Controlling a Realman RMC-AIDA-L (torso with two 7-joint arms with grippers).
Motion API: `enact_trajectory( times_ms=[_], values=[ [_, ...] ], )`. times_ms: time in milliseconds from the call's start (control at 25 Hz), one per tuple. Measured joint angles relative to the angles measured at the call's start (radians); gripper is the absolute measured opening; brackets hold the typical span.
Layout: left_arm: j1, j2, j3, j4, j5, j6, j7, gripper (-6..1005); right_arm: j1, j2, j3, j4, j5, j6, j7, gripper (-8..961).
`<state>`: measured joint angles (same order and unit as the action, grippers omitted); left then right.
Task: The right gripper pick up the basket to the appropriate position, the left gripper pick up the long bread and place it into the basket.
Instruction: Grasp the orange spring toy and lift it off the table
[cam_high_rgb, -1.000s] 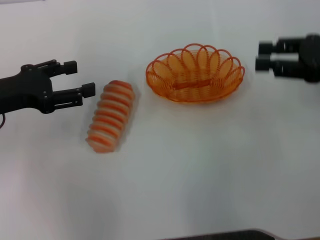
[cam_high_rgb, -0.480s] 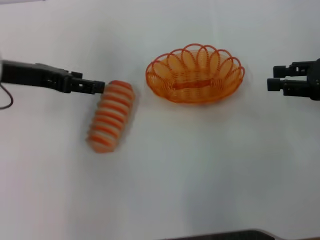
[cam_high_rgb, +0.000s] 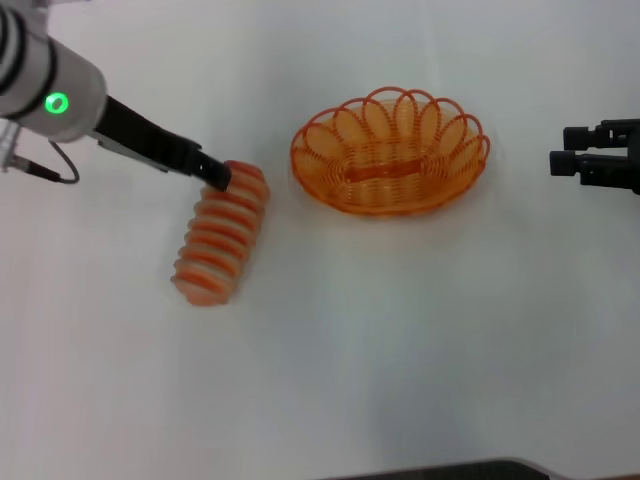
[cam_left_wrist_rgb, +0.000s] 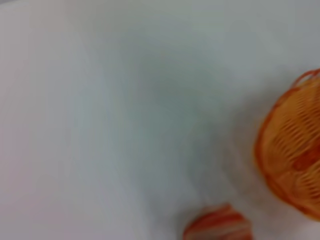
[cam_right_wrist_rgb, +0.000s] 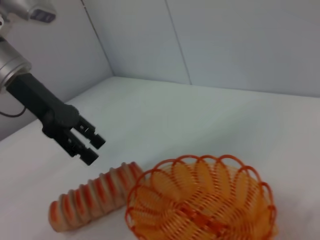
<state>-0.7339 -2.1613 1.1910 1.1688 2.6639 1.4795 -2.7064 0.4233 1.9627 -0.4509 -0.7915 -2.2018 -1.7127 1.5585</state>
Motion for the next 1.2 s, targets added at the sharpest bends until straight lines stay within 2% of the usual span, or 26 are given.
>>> enact_trajectory(
  times_ms=[200, 520, 800, 1200],
  values=[
    [-0.008, -0.003, 0.13, -0.01, 0.037, -0.023, -0.105, 825, 0.002, -0.009, -0.003, 0.0, -0.001, 0.009, -0.001, 520],
    [-0.016, -0.009, 0.228, -0.049, 0.038, -0.071, -0.17, 808, 0.011, -0.015, -0.011, -0.001, -0.003, 0.015, -0.002, 520],
    [-0.026, -0.011, 0.288, -0.103, 0.038, -0.118, -0.192, 750, 0.013, -0.016, -0.011, -0.003, -0.004, 0.017, 0.002, 520],
    [-0.028, -0.011, 0.31, -0.089, 0.037, -0.121, -0.189, 667, 0.012, -0.016, -0.007, -0.003, -0.003, 0.023, 0.0, 520]
  ],
)
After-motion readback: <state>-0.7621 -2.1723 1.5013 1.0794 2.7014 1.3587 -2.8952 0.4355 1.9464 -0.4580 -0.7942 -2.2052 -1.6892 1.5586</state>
